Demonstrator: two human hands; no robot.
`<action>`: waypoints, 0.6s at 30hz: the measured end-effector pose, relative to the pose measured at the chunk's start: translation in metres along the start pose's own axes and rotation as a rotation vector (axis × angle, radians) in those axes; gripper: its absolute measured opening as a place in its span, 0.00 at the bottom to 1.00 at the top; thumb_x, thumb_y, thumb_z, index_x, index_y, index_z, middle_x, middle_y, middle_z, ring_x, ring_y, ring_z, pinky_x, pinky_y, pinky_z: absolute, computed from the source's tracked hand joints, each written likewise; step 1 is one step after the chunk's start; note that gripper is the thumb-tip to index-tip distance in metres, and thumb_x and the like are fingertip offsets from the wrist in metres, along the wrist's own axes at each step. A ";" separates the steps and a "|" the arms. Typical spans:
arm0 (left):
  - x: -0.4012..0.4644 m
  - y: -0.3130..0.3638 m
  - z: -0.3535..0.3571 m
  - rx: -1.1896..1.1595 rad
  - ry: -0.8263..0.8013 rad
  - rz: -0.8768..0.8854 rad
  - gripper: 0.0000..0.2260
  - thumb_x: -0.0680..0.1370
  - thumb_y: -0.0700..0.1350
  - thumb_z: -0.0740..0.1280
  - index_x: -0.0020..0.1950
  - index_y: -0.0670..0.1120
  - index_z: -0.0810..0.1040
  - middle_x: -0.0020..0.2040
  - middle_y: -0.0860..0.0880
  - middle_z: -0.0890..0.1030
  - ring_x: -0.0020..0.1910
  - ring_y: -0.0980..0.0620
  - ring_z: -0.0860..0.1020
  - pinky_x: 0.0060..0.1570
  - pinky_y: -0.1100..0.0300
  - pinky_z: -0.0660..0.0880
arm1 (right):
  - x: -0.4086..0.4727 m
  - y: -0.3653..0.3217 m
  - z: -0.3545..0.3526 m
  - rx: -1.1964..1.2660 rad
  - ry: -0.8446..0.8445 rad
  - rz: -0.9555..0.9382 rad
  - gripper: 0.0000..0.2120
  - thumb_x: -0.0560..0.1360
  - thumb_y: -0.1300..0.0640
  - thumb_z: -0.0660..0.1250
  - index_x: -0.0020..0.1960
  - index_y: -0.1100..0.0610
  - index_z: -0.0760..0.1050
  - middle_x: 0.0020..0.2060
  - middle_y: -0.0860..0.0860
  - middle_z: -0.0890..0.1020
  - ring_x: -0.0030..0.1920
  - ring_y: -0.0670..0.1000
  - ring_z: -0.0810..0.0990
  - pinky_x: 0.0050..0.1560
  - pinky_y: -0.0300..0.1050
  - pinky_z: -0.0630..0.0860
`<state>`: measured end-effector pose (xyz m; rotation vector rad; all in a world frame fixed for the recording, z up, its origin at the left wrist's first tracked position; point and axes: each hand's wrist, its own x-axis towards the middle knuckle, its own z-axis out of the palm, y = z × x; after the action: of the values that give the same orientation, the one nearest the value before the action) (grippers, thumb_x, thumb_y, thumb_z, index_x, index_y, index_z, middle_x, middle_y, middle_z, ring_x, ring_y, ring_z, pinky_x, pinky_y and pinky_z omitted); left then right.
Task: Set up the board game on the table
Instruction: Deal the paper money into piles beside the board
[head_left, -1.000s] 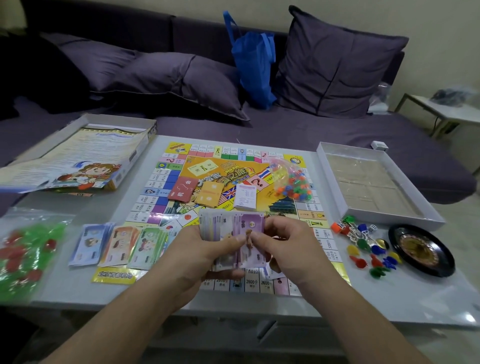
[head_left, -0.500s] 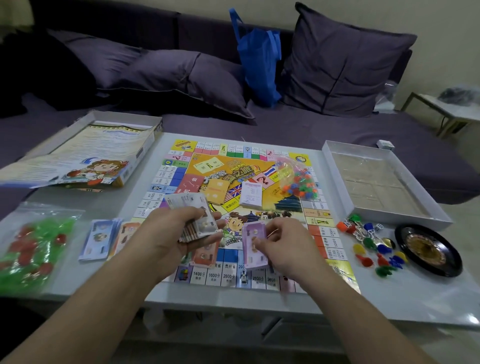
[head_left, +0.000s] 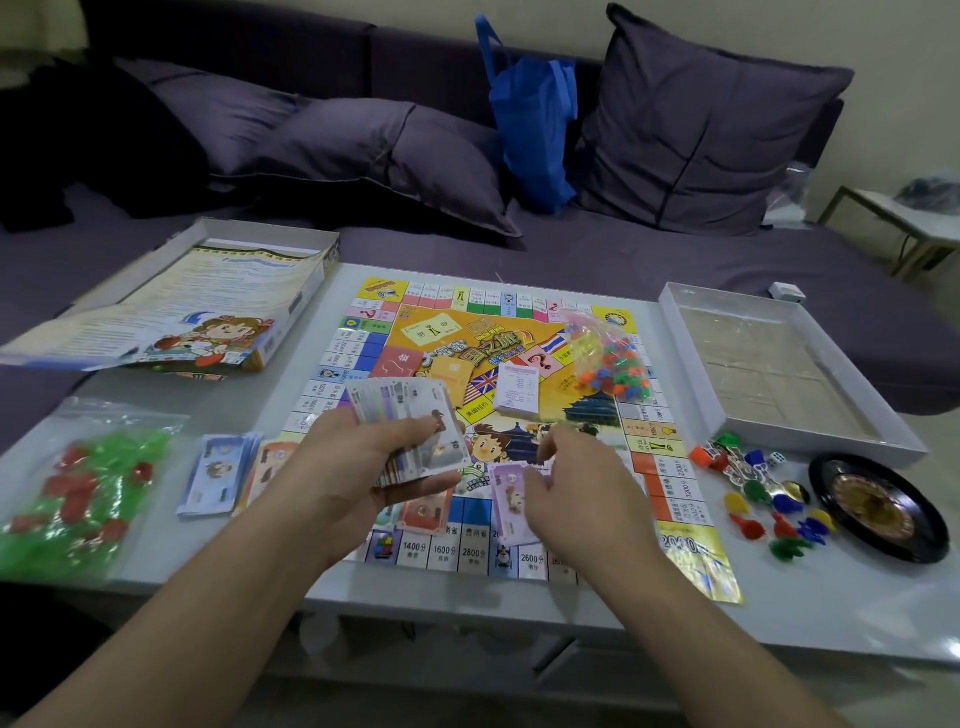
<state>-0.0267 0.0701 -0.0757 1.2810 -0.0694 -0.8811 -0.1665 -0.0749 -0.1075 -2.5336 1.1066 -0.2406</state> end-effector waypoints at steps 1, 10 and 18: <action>-0.001 -0.001 0.001 0.019 -0.006 0.001 0.14 0.75 0.32 0.73 0.60 0.38 0.80 0.48 0.40 0.88 0.44 0.40 0.88 0.34 0.49 0.85 | 0.002 0.003 -0.003 0.160 0.008 0.020 0.04 0.82 0.51 0.67 0.56 0.49 0.75 0.46 0.45 0.81 0.44 0.45 0.80 0.39 0.40 0.78; -0.017 -0.016 0.023 0.165 -0.190 -0.005 0.13 0.70 0.41 0.78 0.54 0.41 0.86 0.48 0.40 0.88 0.43 0.45 0.88 0.30 0.57 0.83 | -0.007 0.001 -0.021 0.943 -0.177 -0.046 0.05 0.80 0.59 0.72 0.49 0.61 0.81 0.37 0.59 0.82 0.33 0.51 0.77 0.30 0.46 0.74; -0.015 -0.021 0.027 0.126 -0.195 -0.003 0.11 0.78 0.34 0.72 0.60 0.39 0.81 0.52 0.40 0.88 0.50 0.40 0.87 0.39 0.44 0.86 | -0.003 0.016 -0.023 0.885 -0.096 0.003 0.05 0.78 0.60 0.75 0.45 0.60 0.82 0.36 0.59 0.83 0.30 0.46 0.77 0.33 0.44 0.74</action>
<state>-0.0618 0.0571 -0.0782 1.3089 -0.2812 -1.0152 -0.1862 -0.0889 -0.0932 -1.7290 0.7289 -0.4765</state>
